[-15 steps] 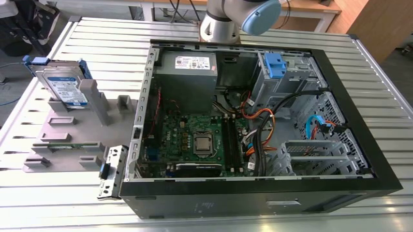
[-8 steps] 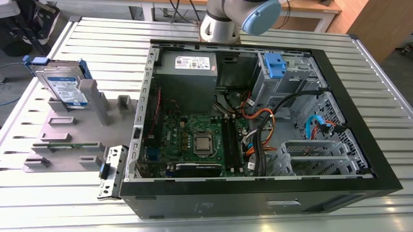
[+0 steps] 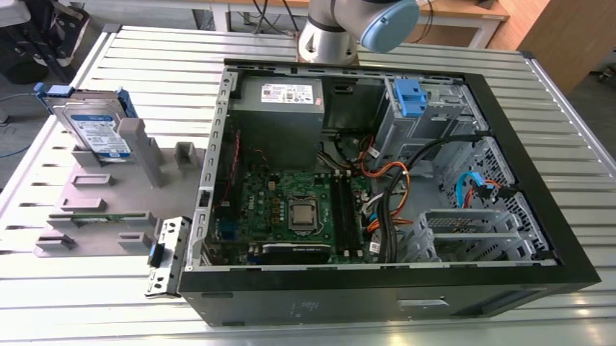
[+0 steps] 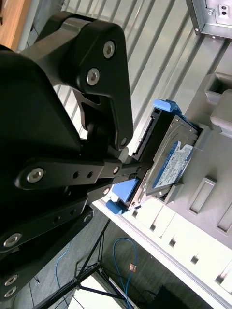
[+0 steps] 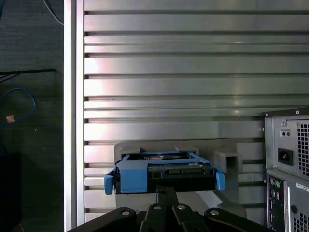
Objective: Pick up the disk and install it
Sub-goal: 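Pick up the disk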
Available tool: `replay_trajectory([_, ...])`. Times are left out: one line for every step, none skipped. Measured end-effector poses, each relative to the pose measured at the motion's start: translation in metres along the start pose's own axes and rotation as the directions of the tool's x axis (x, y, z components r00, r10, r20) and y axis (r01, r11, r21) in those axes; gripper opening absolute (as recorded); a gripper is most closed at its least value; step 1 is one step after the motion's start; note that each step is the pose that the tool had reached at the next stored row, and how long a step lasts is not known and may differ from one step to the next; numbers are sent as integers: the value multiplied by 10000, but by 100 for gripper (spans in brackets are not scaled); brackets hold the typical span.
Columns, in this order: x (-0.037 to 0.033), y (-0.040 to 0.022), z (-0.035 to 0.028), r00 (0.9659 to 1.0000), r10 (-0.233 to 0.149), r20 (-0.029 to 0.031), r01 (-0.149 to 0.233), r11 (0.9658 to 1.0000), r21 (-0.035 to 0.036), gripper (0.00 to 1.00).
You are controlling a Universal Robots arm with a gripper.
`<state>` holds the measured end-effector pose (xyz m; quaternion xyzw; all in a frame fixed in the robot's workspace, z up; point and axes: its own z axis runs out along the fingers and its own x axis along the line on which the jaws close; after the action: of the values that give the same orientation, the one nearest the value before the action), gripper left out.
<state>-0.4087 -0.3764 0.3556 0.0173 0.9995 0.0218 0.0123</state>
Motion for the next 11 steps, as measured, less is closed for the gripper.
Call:
replay_trajectory([0, 0, 0, 10000, 0, 0, 0, 10000, 0, 11])
replay_trajectory([0, 0, 0, 10000, -4, 0, 4, 10000, 0, 11])
replay_trajectory([0, 0, 0, 10000, -12, 0, 12, 10000, 0, 11])
replay_trajectory([0, 0, 0, 10000, -28, -1, 28, 10000, -1, 11])
replay_trajectory([0, 0, 0, 10000, -50, -2, 50, 10000, -1, 11])
replay_trajectory([0, 0, 0, 10000, -77, -3, 77, 10000, -2, 11])
replay_trajectory([0, 0, 0, 9999, -109, -4, 109, 9999, -3, 11])
replay_trajectory([0, 0, 1, 9999, -142, -5, 142, 9999, -4, 11])
replay_trajectory([0, 0, 0, 9998, -176, -8, 176, 9998, -5, 11])
replay_trajectory([0, 0, 0, 9998, -214, -9, 214, 9998, -5, 11])
replay_trajectory([0, 0, 0, 9997, -253, -11, 253, 9997, -6, 11])
